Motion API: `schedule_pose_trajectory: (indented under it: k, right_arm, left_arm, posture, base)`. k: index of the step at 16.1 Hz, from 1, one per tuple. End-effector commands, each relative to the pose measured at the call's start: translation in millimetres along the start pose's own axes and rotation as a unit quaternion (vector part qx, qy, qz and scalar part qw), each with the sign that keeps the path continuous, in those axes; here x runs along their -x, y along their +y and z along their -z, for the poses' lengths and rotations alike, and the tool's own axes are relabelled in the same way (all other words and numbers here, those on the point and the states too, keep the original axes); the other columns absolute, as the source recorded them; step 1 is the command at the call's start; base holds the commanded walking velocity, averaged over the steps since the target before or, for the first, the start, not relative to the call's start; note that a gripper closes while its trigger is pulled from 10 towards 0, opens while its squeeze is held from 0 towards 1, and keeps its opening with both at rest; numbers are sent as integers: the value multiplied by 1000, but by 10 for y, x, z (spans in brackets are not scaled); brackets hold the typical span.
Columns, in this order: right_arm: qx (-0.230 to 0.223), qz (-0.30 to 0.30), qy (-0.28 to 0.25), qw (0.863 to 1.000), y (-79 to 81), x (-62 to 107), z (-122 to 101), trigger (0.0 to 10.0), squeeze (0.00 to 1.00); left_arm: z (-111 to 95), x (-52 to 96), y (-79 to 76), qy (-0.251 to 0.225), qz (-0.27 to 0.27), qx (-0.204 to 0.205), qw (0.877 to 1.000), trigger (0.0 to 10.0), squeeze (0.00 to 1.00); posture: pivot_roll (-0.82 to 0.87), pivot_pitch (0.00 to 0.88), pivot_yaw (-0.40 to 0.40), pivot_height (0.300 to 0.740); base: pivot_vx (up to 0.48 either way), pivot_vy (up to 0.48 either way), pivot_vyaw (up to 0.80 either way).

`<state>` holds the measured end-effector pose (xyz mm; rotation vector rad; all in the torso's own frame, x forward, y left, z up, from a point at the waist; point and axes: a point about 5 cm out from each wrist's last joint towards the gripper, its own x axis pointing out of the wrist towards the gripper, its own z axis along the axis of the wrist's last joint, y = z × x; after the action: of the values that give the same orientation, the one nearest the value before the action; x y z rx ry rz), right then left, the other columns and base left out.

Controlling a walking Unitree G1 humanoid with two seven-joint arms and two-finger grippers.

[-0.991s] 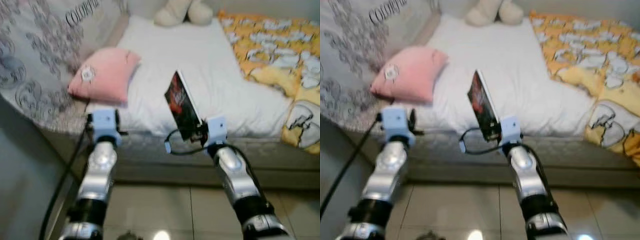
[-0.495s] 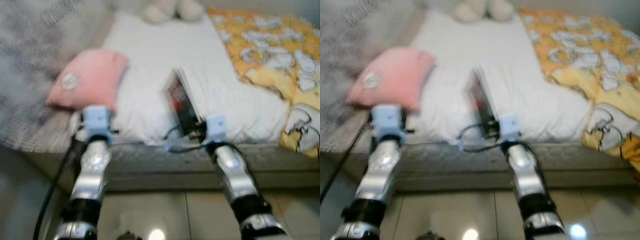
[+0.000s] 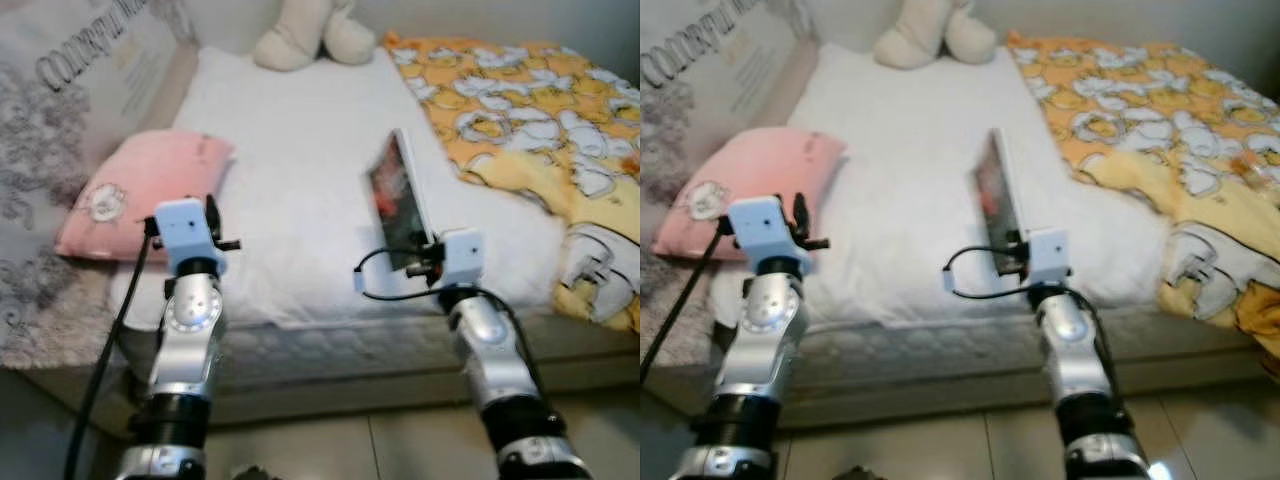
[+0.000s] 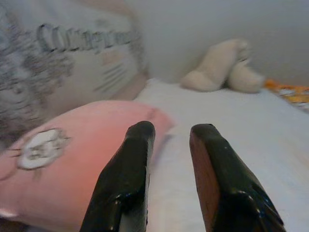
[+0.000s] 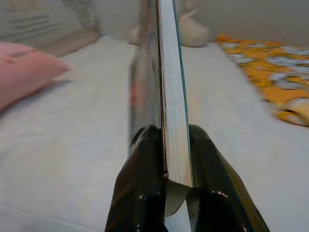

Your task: Clean up the room

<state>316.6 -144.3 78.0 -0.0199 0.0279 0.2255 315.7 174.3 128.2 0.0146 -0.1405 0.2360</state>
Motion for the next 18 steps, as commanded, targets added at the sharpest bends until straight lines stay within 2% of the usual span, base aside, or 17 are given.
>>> schedule_pose_trajectory:
  k: [1, 8, 12, 14, 15, 16, 18]
  right_arm:
    - [7, -15, -39, 999, 46, -77, -179, 0, 0]
    - [9, -16, -34, 999, 51, -80, -162, 0, 0]
    - [11, -13, -35, 999, 30, -97, -174, 0, 0]
    - [20, -6, -36, 999, -21, -185, -247, 0, 0]
    - [-12, -14, -39, 999, -11, -305, -349, 0, 0]
    - [-26, -19, -39, 999, 0, -350, -387, 0, 0]
    - [-135, -54, -19, 989, 68, -587, -534, 0, 0]
  left_arm:
    - [20, -25, 19, 11, -8, -2, 1000, 10000, 0]
    - [1, -79, -7, 10, 7, -16, 1000, 10000, 0]
    - [-27, -103, -75, 6, 26, -30, 999, 10000, 0]
    - [-32, -94, -117, 6, 32, -30, 999, 10000, 0]
    - [-48, -91, -164, -1, 41, -42, 998, 10000, 0]
    - [-55, -89, -177, -3, 44, -48, 998, 10000, 0]
    - [-164, -93, -205, -21, 56, -17, 998, 10000, 0]
  posture:
    - [-64, 0, 11, 731]
    - [-63, 0, 12, 731]
    - [-61, 0, 14, 731]
    - [-54, 0, 21, 731]
    - [-53, 0, 25, 731]
    - [-51, 0, 28, 731]
    - [21, 18, 36, 731]
  base:
    - [296, 379, 619]
    - [307, 369, 72]
    - [468, 0, 0]
    - [480, 0, 0]
    - [319, 0, 0]
    - [319, 0, 0]
    - [0, 0, 0]
